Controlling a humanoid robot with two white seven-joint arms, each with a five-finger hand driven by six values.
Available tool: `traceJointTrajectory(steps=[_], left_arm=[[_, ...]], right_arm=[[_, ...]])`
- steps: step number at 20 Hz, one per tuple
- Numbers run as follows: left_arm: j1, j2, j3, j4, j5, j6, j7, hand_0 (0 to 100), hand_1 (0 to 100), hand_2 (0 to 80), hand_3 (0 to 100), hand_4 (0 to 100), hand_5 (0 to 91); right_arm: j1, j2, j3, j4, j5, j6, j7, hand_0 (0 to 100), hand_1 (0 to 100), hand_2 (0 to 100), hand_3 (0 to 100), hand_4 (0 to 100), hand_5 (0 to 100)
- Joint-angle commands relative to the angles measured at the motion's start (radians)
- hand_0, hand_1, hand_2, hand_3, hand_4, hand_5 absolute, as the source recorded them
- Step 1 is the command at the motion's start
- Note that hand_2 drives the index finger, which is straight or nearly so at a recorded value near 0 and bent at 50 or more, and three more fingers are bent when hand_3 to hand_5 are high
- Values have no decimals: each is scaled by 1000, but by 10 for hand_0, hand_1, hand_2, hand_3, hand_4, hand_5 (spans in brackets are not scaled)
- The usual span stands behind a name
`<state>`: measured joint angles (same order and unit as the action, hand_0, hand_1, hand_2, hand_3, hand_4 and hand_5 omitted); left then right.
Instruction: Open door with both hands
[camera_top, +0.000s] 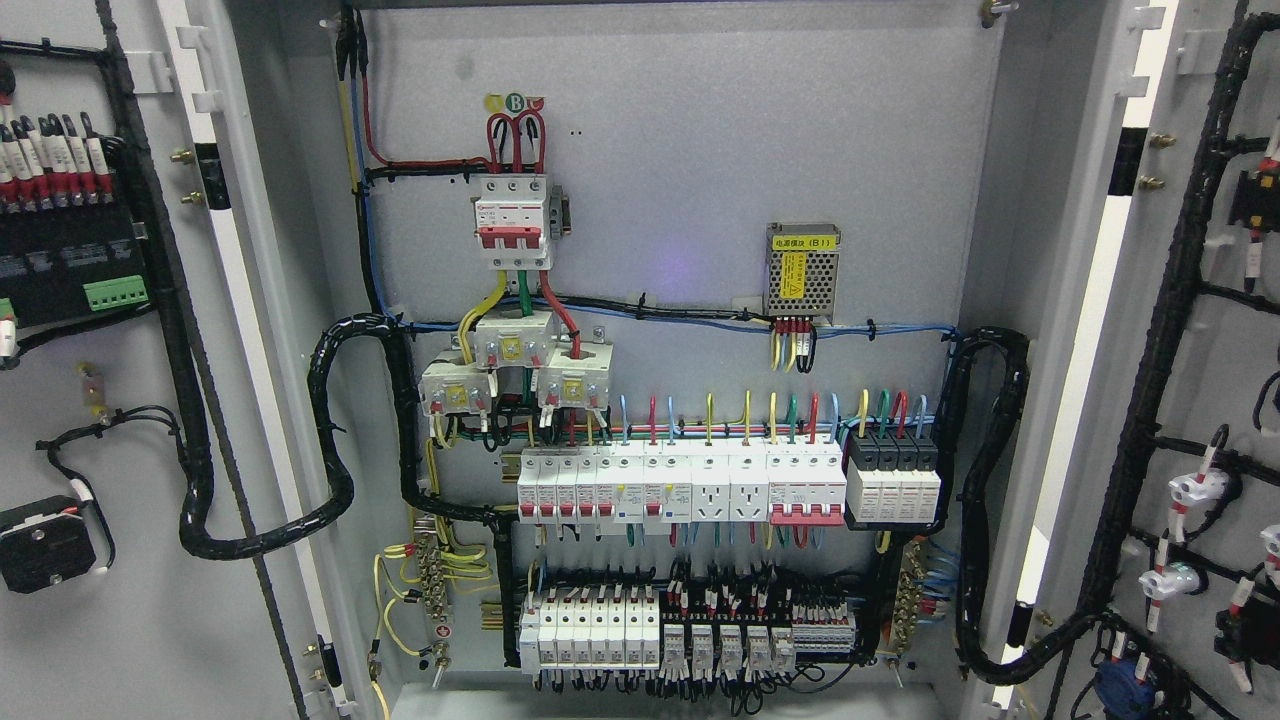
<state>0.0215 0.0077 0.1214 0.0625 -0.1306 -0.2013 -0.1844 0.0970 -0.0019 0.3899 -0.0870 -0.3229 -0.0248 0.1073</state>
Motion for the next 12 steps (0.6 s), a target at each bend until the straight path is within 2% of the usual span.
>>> traceJointTrajectory(steps=[1, 12], left_arm=[[-20, -14, 41, 148, -1, 33, 2, 0, 0, 0, 0, 30, 0], [-21, -15, 49, 140, 0, 39, 14, 0, 0, 0, 0, 30, 0]], right_arm=[[-20, 49, -6, 73, 42, 5, -3, 106, 0, 0, 0, 0, 0], [-19, 57, -5, 73, 44, 5, -3, 106, 0, 0, 0, 0, 0]])
